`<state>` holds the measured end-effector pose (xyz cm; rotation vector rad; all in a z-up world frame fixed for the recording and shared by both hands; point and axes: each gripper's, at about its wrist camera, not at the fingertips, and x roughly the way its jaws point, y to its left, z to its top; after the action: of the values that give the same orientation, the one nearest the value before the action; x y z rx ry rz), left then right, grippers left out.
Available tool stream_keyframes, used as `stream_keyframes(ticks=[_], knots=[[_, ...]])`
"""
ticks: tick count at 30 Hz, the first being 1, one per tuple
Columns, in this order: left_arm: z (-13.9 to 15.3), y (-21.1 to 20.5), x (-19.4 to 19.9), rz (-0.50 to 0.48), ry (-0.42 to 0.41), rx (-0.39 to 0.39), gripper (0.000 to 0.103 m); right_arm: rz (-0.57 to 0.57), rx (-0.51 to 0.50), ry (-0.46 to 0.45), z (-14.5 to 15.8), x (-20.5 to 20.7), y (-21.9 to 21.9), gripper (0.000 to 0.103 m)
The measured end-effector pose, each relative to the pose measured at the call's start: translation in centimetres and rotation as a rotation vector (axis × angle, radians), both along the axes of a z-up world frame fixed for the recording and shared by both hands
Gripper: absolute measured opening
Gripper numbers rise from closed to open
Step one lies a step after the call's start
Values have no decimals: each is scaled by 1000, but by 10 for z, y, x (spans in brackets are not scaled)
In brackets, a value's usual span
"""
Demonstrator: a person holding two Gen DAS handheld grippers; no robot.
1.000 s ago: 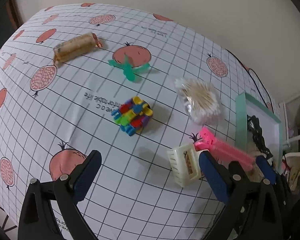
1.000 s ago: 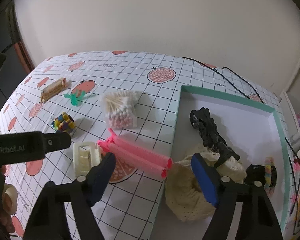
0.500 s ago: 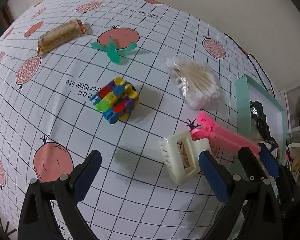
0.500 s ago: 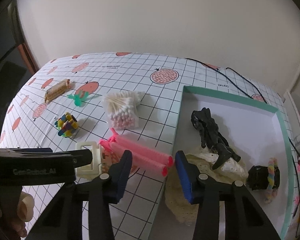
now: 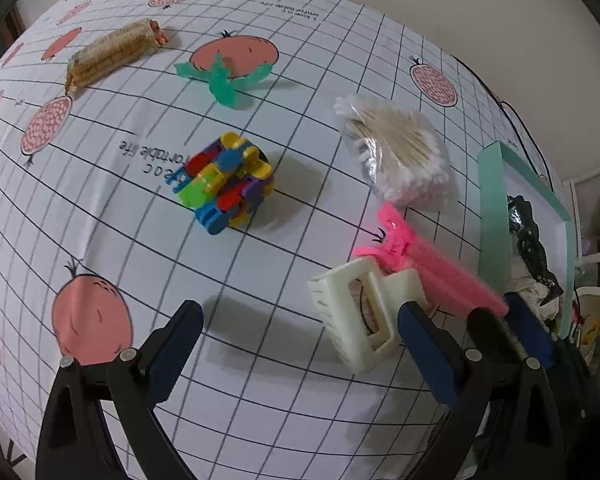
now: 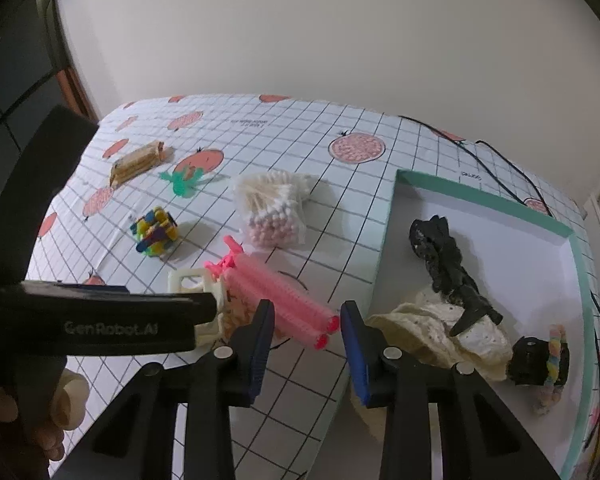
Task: Organize objects
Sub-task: 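Move the left tool to the white claw clip while the right approaches the pink curlers, then close the right tool on the pink curler rollers while the left grasps the white claw clip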
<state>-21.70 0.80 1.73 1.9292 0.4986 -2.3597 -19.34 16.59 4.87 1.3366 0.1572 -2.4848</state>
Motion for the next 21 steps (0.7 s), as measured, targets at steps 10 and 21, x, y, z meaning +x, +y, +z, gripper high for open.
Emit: stream_keyframes(ticks=[10,21], knots=[[0,5,1,0,12,1,98,36,25,-30,-11,3,-10,37],[4,0,6,7,4,-19,98,37,17,-49,-19,4,-16,37]])
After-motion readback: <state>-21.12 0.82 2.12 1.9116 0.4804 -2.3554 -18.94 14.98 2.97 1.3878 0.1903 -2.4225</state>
